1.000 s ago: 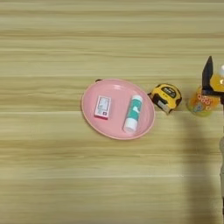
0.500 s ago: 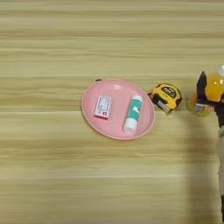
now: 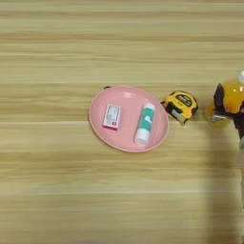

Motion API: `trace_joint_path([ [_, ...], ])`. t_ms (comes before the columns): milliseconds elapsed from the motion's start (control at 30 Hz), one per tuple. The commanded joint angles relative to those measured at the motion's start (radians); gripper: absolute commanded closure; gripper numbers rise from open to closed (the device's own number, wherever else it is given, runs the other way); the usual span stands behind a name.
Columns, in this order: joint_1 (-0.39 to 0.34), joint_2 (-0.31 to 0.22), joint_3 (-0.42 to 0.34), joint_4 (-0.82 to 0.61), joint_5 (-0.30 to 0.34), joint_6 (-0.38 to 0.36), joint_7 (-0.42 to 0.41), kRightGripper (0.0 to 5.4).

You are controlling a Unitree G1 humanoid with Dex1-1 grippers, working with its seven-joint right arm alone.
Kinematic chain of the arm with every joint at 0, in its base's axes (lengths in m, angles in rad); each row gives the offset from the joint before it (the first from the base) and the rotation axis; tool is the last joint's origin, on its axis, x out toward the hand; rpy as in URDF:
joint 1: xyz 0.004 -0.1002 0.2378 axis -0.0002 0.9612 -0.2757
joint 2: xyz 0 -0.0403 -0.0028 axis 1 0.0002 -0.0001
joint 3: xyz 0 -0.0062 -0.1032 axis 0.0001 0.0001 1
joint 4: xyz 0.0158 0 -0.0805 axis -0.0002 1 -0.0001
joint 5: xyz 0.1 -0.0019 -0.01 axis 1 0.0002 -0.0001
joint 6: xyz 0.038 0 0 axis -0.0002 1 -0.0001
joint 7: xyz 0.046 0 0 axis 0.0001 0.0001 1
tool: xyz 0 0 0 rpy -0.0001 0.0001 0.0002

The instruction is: Move the objects on the table

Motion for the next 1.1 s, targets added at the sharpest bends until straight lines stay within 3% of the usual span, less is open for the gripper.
trace_joint_path([
  [33,-0.090,-0.085,-0.012,0.016,0.000,-0.004,0.018,0.12],
  [267,-0.118,-0.118,-0.020,0.054,0.011,-0.010,0.044,0.85],
  [567,-0.123,-0.119,-0.012,0.067,0.013,-0.013,0.066,1.79],
  [1100,-0.121,-0.121,0.001,-0.042,0.025,0.007,0.102,1.89],
])
